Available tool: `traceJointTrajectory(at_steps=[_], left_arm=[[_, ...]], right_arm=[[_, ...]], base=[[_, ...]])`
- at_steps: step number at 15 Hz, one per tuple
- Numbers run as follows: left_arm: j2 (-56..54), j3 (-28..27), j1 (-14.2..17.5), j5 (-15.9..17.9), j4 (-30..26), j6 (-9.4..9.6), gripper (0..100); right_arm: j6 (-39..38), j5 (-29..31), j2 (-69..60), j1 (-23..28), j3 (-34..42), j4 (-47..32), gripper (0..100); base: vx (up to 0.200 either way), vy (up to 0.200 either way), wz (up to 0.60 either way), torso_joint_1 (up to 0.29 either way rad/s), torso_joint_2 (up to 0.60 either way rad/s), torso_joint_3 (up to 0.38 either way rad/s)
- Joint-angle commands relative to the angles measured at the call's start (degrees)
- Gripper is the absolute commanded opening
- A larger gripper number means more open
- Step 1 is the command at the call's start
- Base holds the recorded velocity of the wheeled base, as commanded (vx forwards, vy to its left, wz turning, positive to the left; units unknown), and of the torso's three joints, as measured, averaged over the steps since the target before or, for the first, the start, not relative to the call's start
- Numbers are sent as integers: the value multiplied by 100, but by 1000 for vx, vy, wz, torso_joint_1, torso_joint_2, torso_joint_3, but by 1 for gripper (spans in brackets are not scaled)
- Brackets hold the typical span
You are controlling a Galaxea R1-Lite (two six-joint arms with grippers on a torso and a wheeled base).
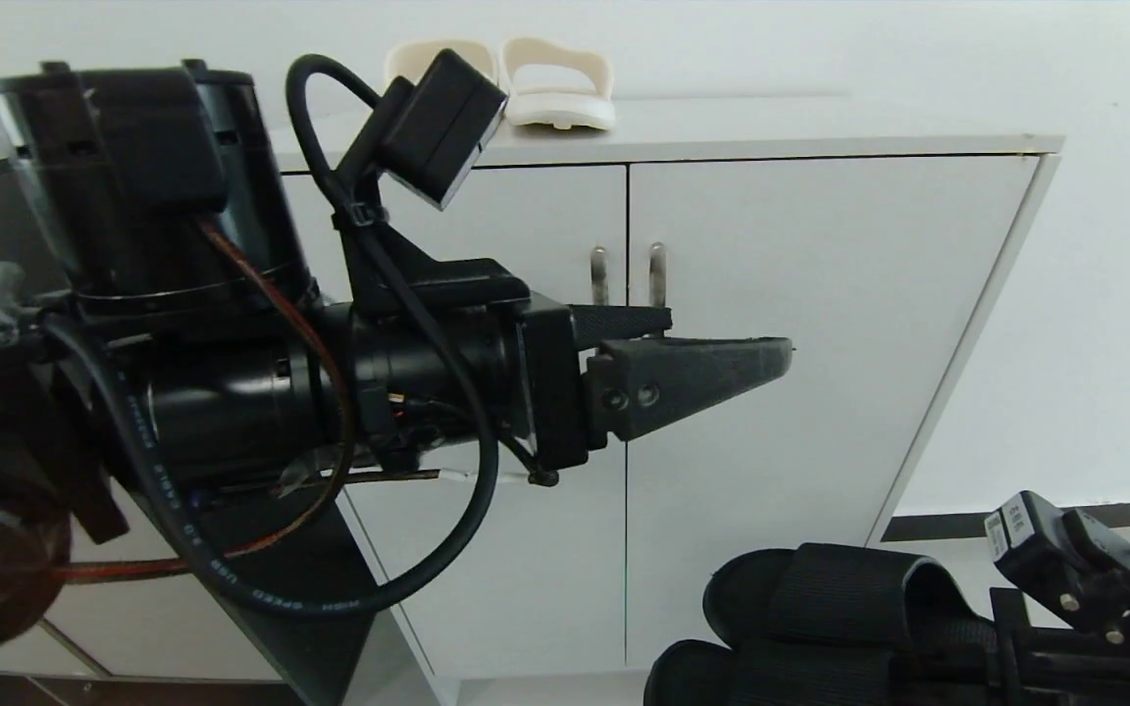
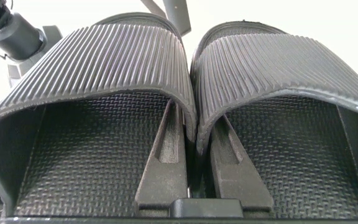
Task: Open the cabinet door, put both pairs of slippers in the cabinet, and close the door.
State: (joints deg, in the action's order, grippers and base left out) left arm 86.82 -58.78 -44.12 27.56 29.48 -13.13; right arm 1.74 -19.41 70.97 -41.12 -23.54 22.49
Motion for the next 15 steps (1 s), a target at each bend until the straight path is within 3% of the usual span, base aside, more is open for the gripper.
traceJointTrajectory(at_steps=[1, 4, 12, 15], left_arm=[[283, -336, 0, 47, -74, -252, 100], [634, -459, 211, 320, -39, -243, 100], [819, -494, 729, 197, 128, -234, 100], [898, -582, 773, -49, 128, -234, 100]], right_arm=[[10, -2, 39, -1, 25, 18, 0], [19, -2, 118, -1, 25, 27, 0], [19, -2, 154, -1, 34, 18, 0], [19, -10, 162, -1, 42, 18, 0]], base=[[0, 0, 0, 0, 0, 0], [0, 0, 0, 0, 0, 0], [0, 0, 0, 0, 0, 0], [0, 0, 0, 0, 0, 0]])
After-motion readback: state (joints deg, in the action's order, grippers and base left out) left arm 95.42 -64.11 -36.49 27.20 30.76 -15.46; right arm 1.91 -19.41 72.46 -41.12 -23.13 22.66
